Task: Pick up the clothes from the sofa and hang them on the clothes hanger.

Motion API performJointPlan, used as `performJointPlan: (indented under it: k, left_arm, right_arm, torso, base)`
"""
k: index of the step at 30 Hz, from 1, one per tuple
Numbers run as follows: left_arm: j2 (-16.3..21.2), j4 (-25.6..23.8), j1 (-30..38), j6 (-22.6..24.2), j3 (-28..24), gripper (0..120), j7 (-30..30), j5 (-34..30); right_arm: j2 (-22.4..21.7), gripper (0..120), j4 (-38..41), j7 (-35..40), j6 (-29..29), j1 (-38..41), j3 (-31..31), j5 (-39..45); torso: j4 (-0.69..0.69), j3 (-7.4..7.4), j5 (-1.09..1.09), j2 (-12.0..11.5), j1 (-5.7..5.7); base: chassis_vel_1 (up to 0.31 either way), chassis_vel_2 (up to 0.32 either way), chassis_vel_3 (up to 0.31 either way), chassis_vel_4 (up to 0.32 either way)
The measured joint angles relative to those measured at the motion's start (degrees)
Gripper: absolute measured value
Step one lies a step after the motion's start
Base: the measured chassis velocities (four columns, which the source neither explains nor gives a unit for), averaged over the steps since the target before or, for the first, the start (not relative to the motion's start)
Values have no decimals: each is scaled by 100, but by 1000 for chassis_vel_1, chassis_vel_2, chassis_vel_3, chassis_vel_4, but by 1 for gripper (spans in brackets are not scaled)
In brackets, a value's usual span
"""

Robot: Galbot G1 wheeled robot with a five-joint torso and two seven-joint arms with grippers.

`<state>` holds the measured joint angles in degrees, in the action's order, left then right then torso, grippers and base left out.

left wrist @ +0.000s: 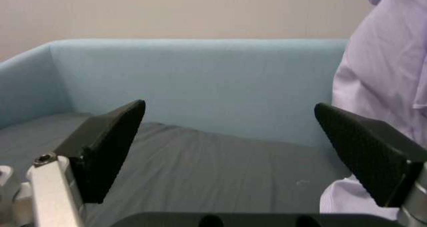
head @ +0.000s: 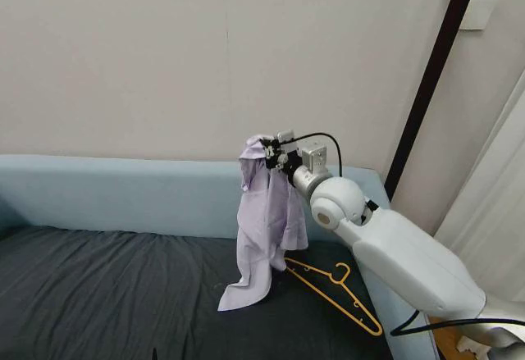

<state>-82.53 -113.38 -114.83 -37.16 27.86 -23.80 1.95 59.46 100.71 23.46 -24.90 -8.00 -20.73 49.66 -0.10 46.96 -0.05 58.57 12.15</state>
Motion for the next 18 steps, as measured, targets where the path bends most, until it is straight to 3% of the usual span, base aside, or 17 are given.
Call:
performJointPlan:
  k: [11,18]
  left_arm:
    - [-83,73,103,-13,-79,100,-4,61]
    - [-77,87,105,-96,19,100,-85,-1]
  right_arm:
    - [26,0,542,402,-102,-112,-248,646]
    - [593,0,309,343,222,839,-548,1214]
  torso:
    - [2,0,1,0,0]
    - [5,0,-2,0,0]
  base:
    - [0,0,0,0]
    - [0,0,0,0]
